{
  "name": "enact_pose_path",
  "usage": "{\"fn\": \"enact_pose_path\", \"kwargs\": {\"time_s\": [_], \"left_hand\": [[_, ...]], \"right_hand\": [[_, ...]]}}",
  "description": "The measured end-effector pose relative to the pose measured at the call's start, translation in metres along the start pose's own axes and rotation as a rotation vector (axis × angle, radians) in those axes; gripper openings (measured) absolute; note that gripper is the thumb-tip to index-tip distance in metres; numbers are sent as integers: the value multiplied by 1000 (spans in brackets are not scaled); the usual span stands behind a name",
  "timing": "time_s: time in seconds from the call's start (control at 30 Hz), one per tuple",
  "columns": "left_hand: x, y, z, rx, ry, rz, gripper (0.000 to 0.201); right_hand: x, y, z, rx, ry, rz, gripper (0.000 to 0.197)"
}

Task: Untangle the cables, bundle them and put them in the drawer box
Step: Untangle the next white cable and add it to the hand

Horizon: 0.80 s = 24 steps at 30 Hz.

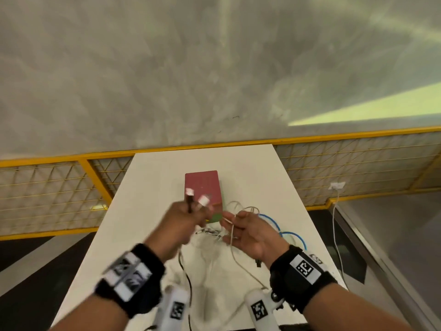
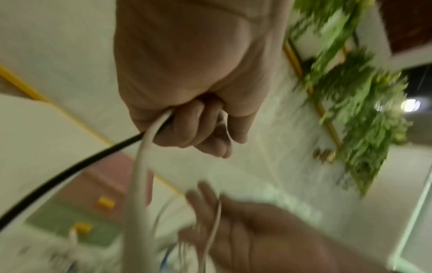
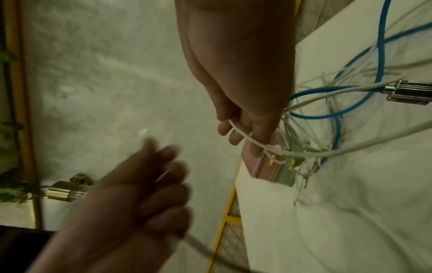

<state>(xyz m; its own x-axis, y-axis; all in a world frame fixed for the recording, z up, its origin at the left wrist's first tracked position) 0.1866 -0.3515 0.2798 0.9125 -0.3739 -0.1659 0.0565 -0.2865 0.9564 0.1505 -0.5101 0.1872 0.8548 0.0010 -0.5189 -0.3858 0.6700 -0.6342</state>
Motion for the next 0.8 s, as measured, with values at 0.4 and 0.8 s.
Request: {"fn": "enact_pose_path", "kwargs": {"time_s": [0.4, 0.8], "left_hand": [[-12, -49, 47, 87, -193, -83, 28], [-62, -76, -20, 315, -454, -228, 31]], "right_hand": [[-5, 10, 12, -33, -13, 4, 19], [5, -21, -14, 23, 108, -50, 28]]}}
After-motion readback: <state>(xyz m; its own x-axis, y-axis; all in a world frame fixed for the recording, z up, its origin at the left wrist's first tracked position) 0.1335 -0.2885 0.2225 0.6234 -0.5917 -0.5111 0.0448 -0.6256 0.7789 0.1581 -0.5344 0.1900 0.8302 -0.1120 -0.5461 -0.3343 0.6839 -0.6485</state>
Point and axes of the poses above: each hand's wrist, its own x-axis towards the middle knuckle, its own z-axis out of the palm, y = z × x, the point moved 5 cm from there along x, towards the middle knuckle, and after that the axes turned 2 degrees about -y, right-handed, at the moved point
